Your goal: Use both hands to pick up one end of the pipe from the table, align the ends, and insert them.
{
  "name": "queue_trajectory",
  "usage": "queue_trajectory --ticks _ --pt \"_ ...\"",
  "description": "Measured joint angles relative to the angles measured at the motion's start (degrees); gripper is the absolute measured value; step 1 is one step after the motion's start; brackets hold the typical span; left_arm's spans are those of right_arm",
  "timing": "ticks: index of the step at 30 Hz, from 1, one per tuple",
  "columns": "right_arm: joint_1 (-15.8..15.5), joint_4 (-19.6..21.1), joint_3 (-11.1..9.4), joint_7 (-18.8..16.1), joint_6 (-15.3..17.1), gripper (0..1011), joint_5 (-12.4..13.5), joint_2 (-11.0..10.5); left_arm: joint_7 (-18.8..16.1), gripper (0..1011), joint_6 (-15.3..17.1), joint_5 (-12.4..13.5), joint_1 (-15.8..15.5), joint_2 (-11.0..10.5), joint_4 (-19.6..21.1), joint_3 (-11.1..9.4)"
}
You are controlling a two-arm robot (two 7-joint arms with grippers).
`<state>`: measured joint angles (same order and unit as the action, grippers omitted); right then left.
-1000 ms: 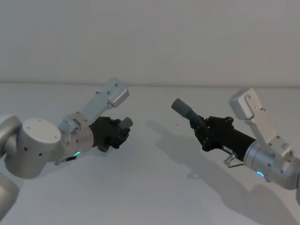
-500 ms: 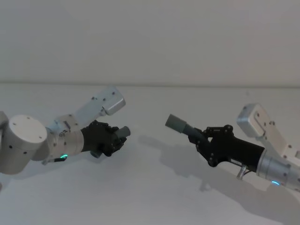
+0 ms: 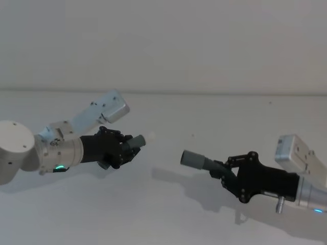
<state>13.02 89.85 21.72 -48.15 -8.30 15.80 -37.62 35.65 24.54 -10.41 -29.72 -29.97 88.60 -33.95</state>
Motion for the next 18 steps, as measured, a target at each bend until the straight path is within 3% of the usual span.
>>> queue_trajectory --ticks 9,18 --pt "-1.27 0.63 0.05 -0.51 -1.64 142 0.31 -1.52 6.17 361 -3.26 -3.24 -0.88 -1.57 -0.26 0.20" --pt "-2.60 2.06 -0.10 2.15 -1.73 142 -0.22 -1.70 11.95 361 -5.30 -5.93 -1.88 -3.20 -0.33 -0.23"
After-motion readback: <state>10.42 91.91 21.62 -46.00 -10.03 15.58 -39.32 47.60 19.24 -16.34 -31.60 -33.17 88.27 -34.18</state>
